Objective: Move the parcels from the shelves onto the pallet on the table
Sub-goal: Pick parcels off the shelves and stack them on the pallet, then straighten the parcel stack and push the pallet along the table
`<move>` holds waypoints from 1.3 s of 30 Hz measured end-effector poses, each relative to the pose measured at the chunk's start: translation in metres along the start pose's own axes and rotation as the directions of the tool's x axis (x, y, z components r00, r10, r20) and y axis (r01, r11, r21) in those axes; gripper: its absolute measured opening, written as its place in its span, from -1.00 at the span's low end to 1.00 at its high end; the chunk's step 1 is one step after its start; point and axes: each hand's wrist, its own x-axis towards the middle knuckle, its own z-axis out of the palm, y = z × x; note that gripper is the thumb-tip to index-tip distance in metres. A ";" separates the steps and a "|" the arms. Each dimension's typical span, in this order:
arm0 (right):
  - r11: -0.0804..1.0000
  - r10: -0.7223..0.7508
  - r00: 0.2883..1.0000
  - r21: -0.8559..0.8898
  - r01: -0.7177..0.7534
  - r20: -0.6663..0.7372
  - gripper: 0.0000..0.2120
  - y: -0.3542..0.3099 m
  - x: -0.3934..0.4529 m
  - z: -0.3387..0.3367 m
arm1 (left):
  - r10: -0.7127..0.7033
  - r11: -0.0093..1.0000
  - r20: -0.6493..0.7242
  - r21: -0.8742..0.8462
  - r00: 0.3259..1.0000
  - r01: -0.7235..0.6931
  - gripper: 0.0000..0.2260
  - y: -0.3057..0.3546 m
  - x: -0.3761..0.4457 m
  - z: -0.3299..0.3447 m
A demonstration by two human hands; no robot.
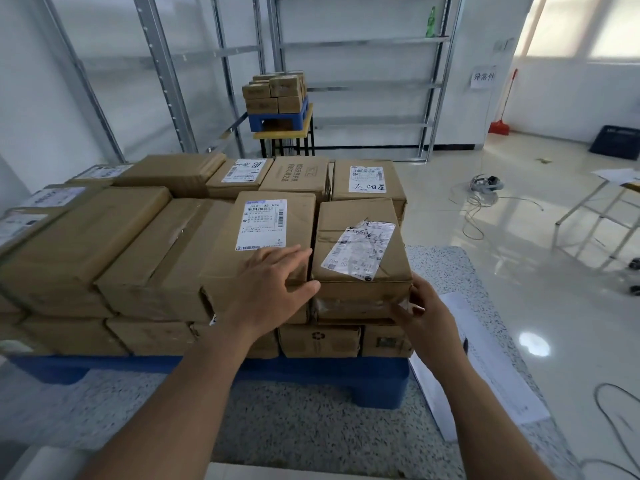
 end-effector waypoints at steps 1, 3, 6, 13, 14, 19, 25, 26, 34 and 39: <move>1.000 -0.004 1.000 0.012 0.004 0.001 -0.41 -0.003 -0.001 0.000 | -0.004 0.999 -0.030 -0.053 1.000 0.002 -0.32 -0.002 0.000 -0.001; 0.999 -0.023 1.000 0.049 0.022 0.000 -0.31 -0.011 -0.002 -0.002 | -0.050 0.994 -0.112 -0.107 0.992 0.038 -0.33 -0.008 0.000 -0.005; 0.992 -0.040 0.999 0.119 0.040 -0.006 -0.26 -0.023 -0.001 -0.003 | -0.186 0.983 -0.203 -0.028 0.961 0.184 -0.34 -0.020 0.006 -0.015; 0.981 0.012 1.000 0.192 -0.015 0.013 -0.36 -0.034 0.009 0.000 | -0.467 0.884 0.043 0.041 0.883 0.465 -0.42 -0.046 0.015 -0.020; 0.976 0.025 1.000 0.215 -0.027 0.015 -0.41 -0.034 0.009 0.001 | -0.460 0.888 0.039 0.027 0.887 0.459 -0.43 -0.046 0.015 -0.020; 0.969 0.067 0.997 0.241 -0.055 -0.039 -0.62 -0.031 0.013 -0.003 | -0.429 0.900 0.011 -0.083 0.903 0.428 -0.44 -0.042 0.018 -0.021; 0.977 0.070 0.995 0.208 -0.054 -0.069 -0.70 -0.033 0.012 -0.009 | -0.412 0.907 0.027 -0.083 0.911 0.412 -0.43 -0.037 0.018 -0.019; 0.978 0.072 0.995 0.202 -0.058 -0.063 -0.71 -0.034 0.012 -0.009 | -0.413 0.907 0.028 -0.077 0.910 0.413 -0.43 -0.038 0.019 -0.019; 0.996 0.065 0.986 0.069 -0.055 -0.156 -0.43 -0.045 0.015 -0.019 | -0.394 0.919 -0.024 -0.042 0.919 0.393 -0.44 -0.036 0.017 -0.023; 0.995 -0.066 0.962 -0.091 0.043 -0.265 -0.52 -0.069 0.018 -0.026 | -0.369 0.929 -0.113 -0.047 0.922 0.366 -0.47 -0.031 0.011 -0.034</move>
